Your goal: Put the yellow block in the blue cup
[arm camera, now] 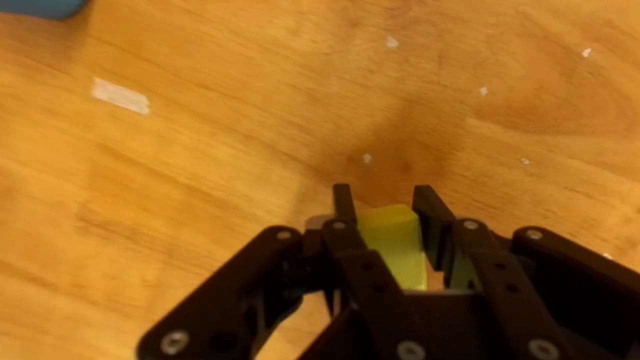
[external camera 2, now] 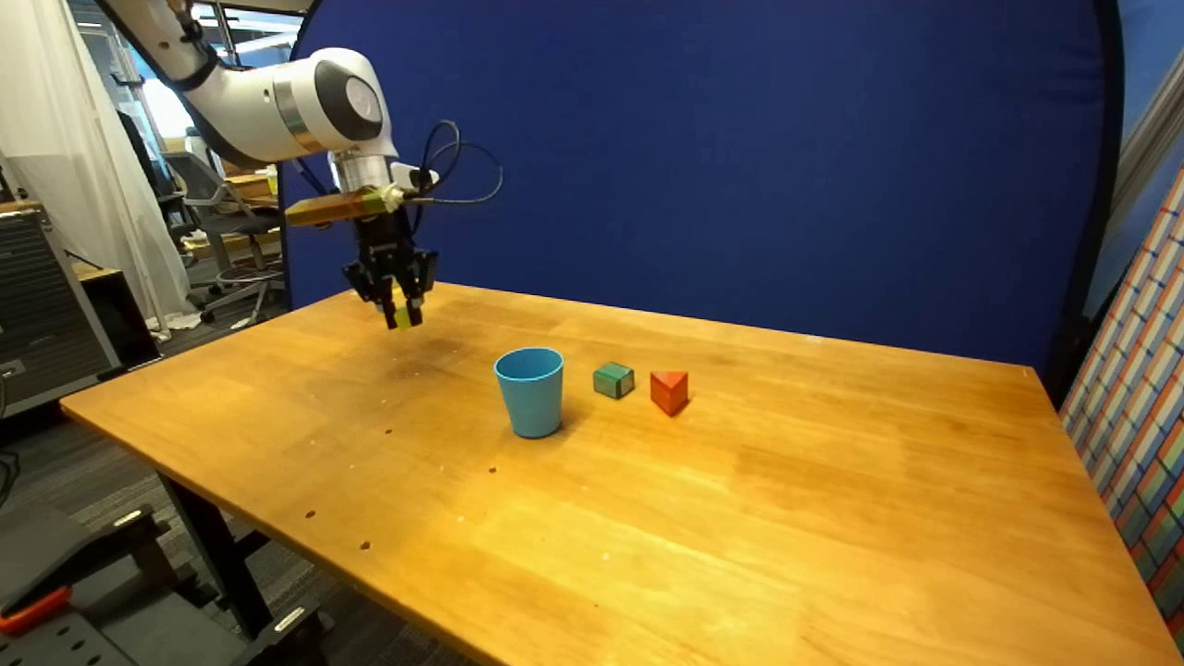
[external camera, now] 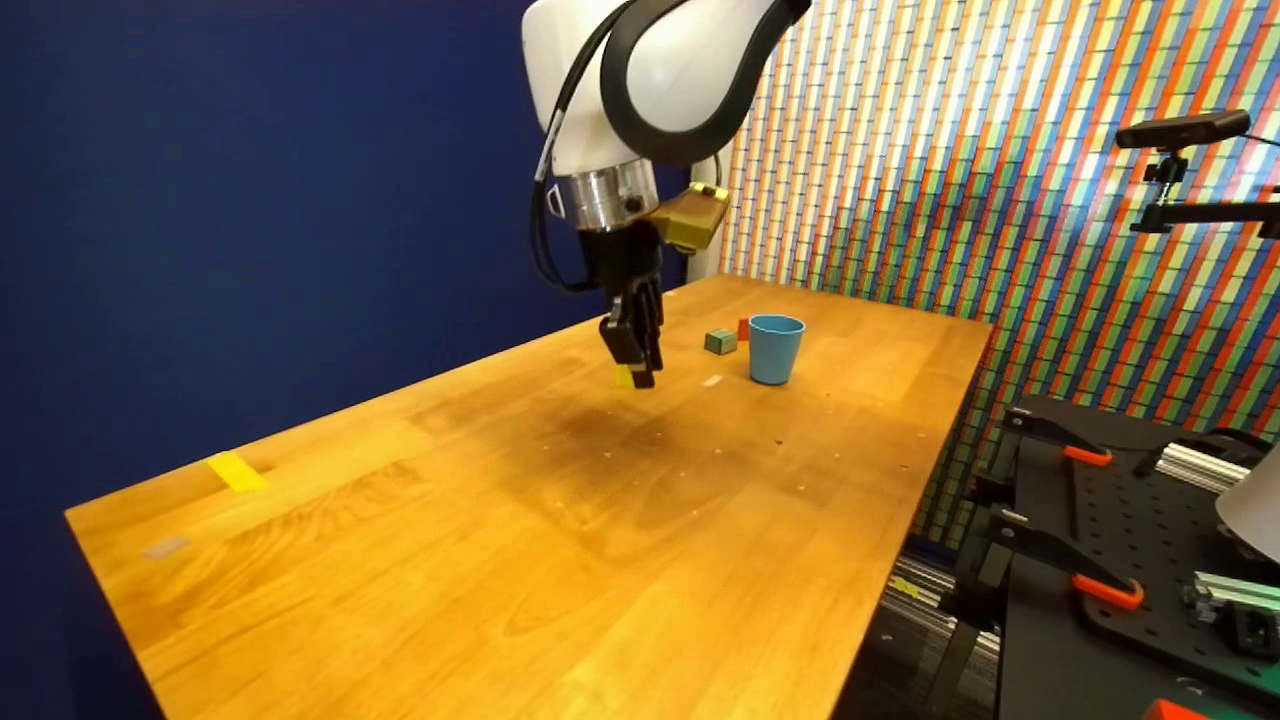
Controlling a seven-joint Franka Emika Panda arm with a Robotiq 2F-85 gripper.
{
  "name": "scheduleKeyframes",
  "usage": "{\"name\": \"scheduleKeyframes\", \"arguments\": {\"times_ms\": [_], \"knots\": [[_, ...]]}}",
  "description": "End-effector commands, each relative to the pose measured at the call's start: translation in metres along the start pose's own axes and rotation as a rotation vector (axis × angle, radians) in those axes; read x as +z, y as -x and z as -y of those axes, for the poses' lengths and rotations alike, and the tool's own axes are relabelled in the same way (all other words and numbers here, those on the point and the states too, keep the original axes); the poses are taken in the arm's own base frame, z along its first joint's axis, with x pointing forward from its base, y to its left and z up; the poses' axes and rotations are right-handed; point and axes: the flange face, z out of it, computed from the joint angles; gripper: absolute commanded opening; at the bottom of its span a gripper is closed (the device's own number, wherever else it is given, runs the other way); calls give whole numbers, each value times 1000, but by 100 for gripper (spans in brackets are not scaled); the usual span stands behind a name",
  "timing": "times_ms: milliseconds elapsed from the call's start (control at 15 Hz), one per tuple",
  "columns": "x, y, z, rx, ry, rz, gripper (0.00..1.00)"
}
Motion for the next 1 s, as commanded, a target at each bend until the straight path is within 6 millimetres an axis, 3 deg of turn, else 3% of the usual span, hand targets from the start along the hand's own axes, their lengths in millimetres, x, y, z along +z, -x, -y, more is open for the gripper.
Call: {"name": "scheduleKeyframes", "arguments": {"times_ms": [0,200,467,667,933], "knots": [[-54,49,-48,137,34,-57,15],[-85,86,-96,274,53,-94,15],[-92,129,-156,431,73,-92,15],[-76,147,-185,489,64,-56,15],[-36,153,-199,518,44,16,15]]}}
